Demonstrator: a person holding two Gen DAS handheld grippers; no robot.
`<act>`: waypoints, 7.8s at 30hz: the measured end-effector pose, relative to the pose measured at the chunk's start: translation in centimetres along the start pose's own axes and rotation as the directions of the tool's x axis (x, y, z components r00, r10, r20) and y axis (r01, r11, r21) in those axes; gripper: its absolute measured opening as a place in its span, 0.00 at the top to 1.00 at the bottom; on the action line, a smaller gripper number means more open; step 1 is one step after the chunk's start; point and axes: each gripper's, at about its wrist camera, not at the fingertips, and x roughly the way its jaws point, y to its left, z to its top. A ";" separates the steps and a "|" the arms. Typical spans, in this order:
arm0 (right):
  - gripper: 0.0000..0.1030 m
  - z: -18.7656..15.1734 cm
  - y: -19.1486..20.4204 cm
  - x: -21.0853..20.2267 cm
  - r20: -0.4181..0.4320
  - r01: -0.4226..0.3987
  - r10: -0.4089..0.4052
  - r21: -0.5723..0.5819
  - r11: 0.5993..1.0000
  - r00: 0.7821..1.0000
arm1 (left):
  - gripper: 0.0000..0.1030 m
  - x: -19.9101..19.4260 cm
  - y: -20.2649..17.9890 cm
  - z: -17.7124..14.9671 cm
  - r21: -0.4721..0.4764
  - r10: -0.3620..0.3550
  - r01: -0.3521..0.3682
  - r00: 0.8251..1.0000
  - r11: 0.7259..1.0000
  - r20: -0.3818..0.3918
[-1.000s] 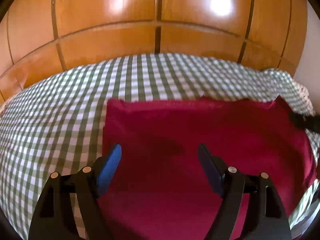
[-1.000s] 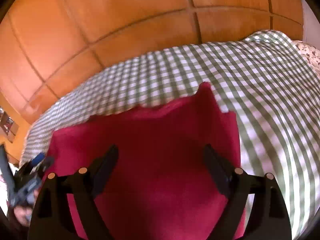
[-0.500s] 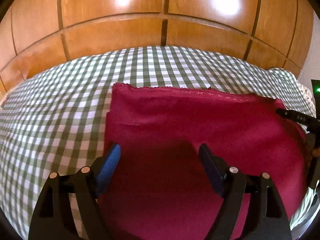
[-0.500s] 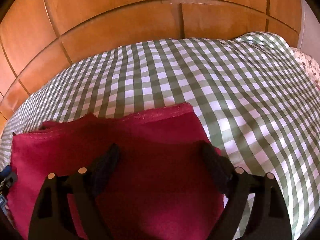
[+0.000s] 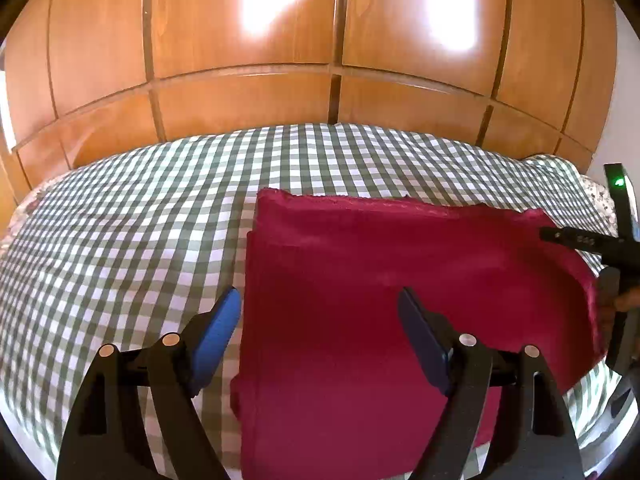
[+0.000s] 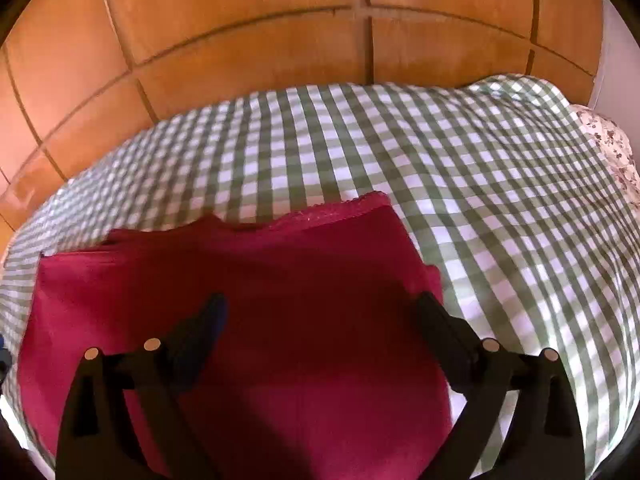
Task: Fold small clothes
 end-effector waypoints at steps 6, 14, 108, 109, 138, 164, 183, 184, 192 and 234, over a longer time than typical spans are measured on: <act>0.07 -2.1 -3.9 -3.2 0.017 -0.002 0.000 0.115 0.993 1.000 | 0.23 -0.9 0.0 -0.9 -0.009 -0.012 0.012 1.000 1.000 0.000; 0.15 -7.9 -7.2 -4.7 -0.059 -0.203 0.227 0.270 0.941 0.972 | 0.23 -0.4 -0.1 -2.7 -0.050 -0.102 0.099 0.993 0.994 -0.062; 0.63 -7.0 13.0 -9.1 -0.031 -0.474 0.473 -0.066 0.878 0.881 | 0.36 0.9 -1.3 0.5 -0.166 -0.326 0.325 0.945 0.931 0.021; 0.64 -6.0 13.5 -8.9 -0.019 -0.467 0.466 -0.067 0.882 0.884 | 0.39 1.4 -1.5 -0.1 -0.153 -0.299 0.296 0.954 0.943 0.005; 0.40 -5.0 15.9 -5.5 -0.029 -0.406 0.405 -0.115 0.907 0.914 | 0.32 -1.6 -0.6 -4.5 -0.080 -0.045 0.046 0.999 0.996 0.016; 0.39 -16.8 12.8 -8.6 -0.114 -0.384 0.378 -0.034 0.923 0.919 | 0.29 -2.7 -1.9 -6.4 -0.076 -0.016 0.015 1.000 0.997 -0.010; 0.33 -16.9 14.0 -7.7 -0.133 -0.405 0.399 -0.023 0.914 0.907 | 0.19 -2.6 -1.3 -6.8 -0.087 0.015 -0.017 1.000 0.996 -0.021; 0.32 -16.7 13.8 -7.8 -0.130 -0.410 0.404 -0.021 0.912 0.906 | 0.19 -2.4 -1.1 -6.7 -0.094 0.011 -0.013 1.000 0.995 -0.025; 0.19 -12.0 10.8 -6.7 -0.075 -0.483 0.492 0.107 0.869 0.867 | 0.19 -0.7 1.0 -6.3 -0.145 -0.056 0.045 0.996 0.988 -0.069; 0.32 -6.3 -9.2 -3.4 0.044 -0.258 0.262 0.381 0.888 0.964 | 0.46 13.3 -22.0 3.5 0.114 -0.403 0.448 0.870 0.887 -0.282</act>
